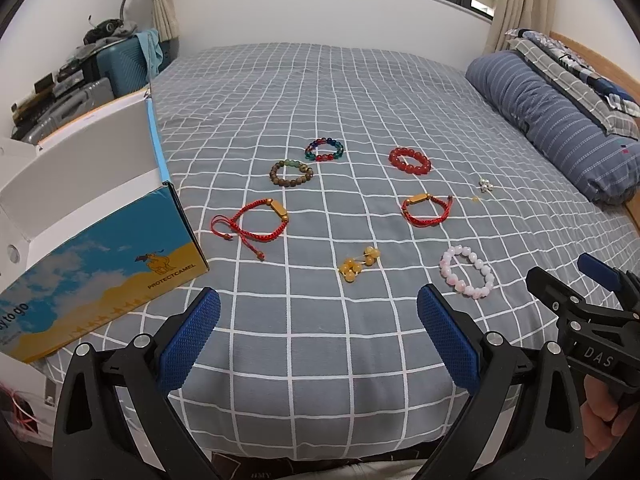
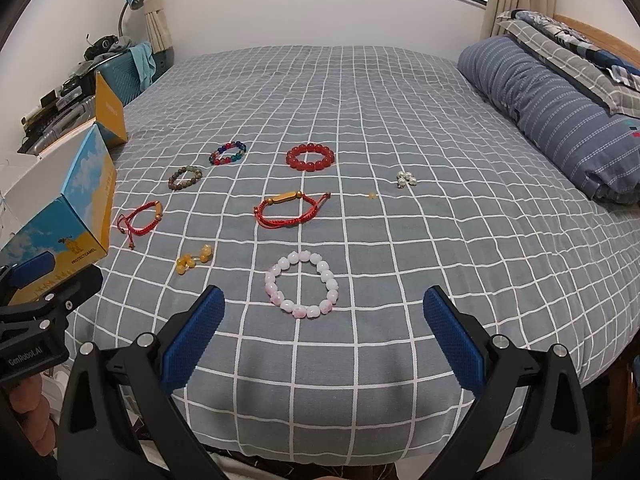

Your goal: Organize jewelry

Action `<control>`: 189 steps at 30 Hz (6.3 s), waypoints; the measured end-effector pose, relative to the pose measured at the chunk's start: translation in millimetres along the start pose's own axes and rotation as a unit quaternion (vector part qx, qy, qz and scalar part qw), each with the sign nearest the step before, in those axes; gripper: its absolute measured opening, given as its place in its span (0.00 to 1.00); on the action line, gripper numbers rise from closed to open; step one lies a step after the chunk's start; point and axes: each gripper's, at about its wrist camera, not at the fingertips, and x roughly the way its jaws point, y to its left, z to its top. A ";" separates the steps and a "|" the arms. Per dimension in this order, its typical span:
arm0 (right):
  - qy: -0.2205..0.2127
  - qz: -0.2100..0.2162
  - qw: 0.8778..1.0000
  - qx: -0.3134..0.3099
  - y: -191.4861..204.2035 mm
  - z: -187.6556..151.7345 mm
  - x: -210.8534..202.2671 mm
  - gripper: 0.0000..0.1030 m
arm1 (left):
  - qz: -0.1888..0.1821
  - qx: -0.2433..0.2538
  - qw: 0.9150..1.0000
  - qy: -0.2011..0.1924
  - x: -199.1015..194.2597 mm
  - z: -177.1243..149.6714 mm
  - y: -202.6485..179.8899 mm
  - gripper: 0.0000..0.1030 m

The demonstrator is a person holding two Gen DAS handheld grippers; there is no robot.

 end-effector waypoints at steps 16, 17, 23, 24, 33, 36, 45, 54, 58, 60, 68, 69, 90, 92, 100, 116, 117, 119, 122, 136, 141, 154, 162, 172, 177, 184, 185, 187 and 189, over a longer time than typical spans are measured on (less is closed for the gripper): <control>-0.002 0.001 1.000 0.003 -0.8 -0.7 -2.3 0.93 | 0.007 0.001 1.000 0.006 0.3 -2.9 -0.8 0.94; -0.002 0.001 1.000 0.004 -0.9 -0.8 -2.3 0.93 | 0.007 0.002 1.000 0.005 0.2 -2.9 -1.0 0.94; -0.001 0.001 1.000 0.004 -0.8 -0.8 -2.2 0.93 | 0.008 0.004 1.000 0.004 -0.7 -3.2 -1.0 0.94; -0.001 0.001 1.000 0.004 -0.9 -0.9 -2.2 0.93 | 0.008 0.004 1.000 0.004 -0.8 -3.3 -1.1 0.94; -0.010 0.008 1.000 0.011 -2.0 -0.4 -3.9 0.93 | 0.009 0.005 1.000 0.004 -1.4 -2.3 -1.7 0.94; -0.010 0.005 1.000 0.008 -1.7 0.2 -4.0 0.93 | 0.010 0.006 1.000 0.004 -1.6 -2.0 -1.8 0.94; -0.014 -0.013 1.000 -0.006 -10.7 20.5 -3.1 0.93 | 0.004 0.009 1.000 0.002 3.2 20.4 -3.4 0.94; 0.006 -0.006 1.000 0.004 -41.7 72.3 34.2 0.93 | -0.017 0.034 0.999 0.023 38.2 43.8 -19.1 0.94; 0.025 -0.009 0.999 0.020 -59.3 96.4 66.1 0.93 | -0.024 0.043 0.998 0.034 57.8 47.1 -25.8 0.94; 0.034 -0.007 0.999 0.026 -68.0 108.2 84.6 0.93 | -0.028 0.049 0.998 0.041 69.6 47.3 -29.1 0.94; 0.064 0.006 0.997 0.034 -97.9 152.2 147.0 0.86 | -0.044 0.065 0.994 0.081 117.8 37.1 -41.2 0.93; 0.073 0.002 0.997 0.035 -100.8 154.4 156.0 0.85 | -0.042 0.065 0.993 0.087 123.5 35.1 -41.8 0.93; 0.176 -0.008 0.981 0.078 -117.8 141.8 241.4 0.25 | -0.045 0.060 0.989 0.126 149.3 23.1 -35.4 0.11; 0.181 -0.006 0.980 0.080 -119.3 142.5 241.3 0.21 | -0.051 0.050 0.989 0.129 147.4 23.6 -33.5 0.09; 0.175 -0.009 0.981 0.085 -118.4 141.0 236.6 0.21 | -0.060 0.044 0.989 0.131 142.8 25.1 -31.8 0.09; 0.161 -0.008 0.983 0.083 -117.2 138.5 219.5 0.10 | -0.061 0.046 0.988 0.131 131.6 32.9 -32.2 0.09; 0.159 -0.008 0.984 0.082 -117.1 138.8 217.9 0.10 | -0.061 0.046 0.989 0.130 130.2 34.2 -31.9 0.09; 0.156 -0.007 0.984 0.082 -117.3 139.6 214.8 0.10 | -0.062 0.045 0.989 0.128 127.9 36.8 -31.5 0.09; 0.152 -0.004 0.985 0.083 -115.3 140.6 210.8 0.10 | -0.066 0.044 0.989 0.126 124.7 41.0 -30.8 0.09; 0.125 -0.013 0.990 0.061 -100.7 144.2 186.6 0.10 | -0.069 0.038 0.991 0.109 115.3 71.8 -22.4 0.09; 0.112 -0.012 0.992 0.052 -93.7 145.6 175.7 0.10 | -0.068 0.034 0.992 0.100 110.9 86.3 -17.8 0.09; 0.061 0.012 0.998 0.021 -46.1 159.0 124.5 0.10 | -0.055 0.014 0.996 0.065 90.5 129.3 4.5 0.09; 0.041 0.024 0.999 -0.012 1.5 165.2 108.5 0.10 | -0.032 -0.001 0.998 0.048 76.4 141.1 27.0 0.09; 0.025 0.065 0.997 -0.046 70.6 178.2 94.7 0.10 | 0.004 -0.028 0.999 0.031 48.6 148.0 73.9 0.09; 0.018 0.082 0.994 -0.065 106.4 186.3 89.8 0.10 | 0.028 -0.051 0.998 0.024 33.9 147.3 108.1 0.09; 0.008 0.116 0.988 -0.103 171.1 196.1 78.0 0.10 | 0.062 -0.092 0.994 0.016 11.3 141.4 164.8 0.09; 0.007 0.121 0.987 -0.107 178.4 196.5 75.3 0.10 | 0.068 -0.098 0.993 0.013 7.5 140.5 173.4 0.09; 0.004 0.132 0.984 -0.118 198.4 198.0 70.3 0.10 | 0.080 -0.109 0.991 0.010 0.4 138.5 189.4 0.09; 0.002 0.142 0.982 -0.127 215.8 198.5 66.0 0.10 | 0.090 -0.119 0.989 0.007 -6.5 135.2 205.1 0.09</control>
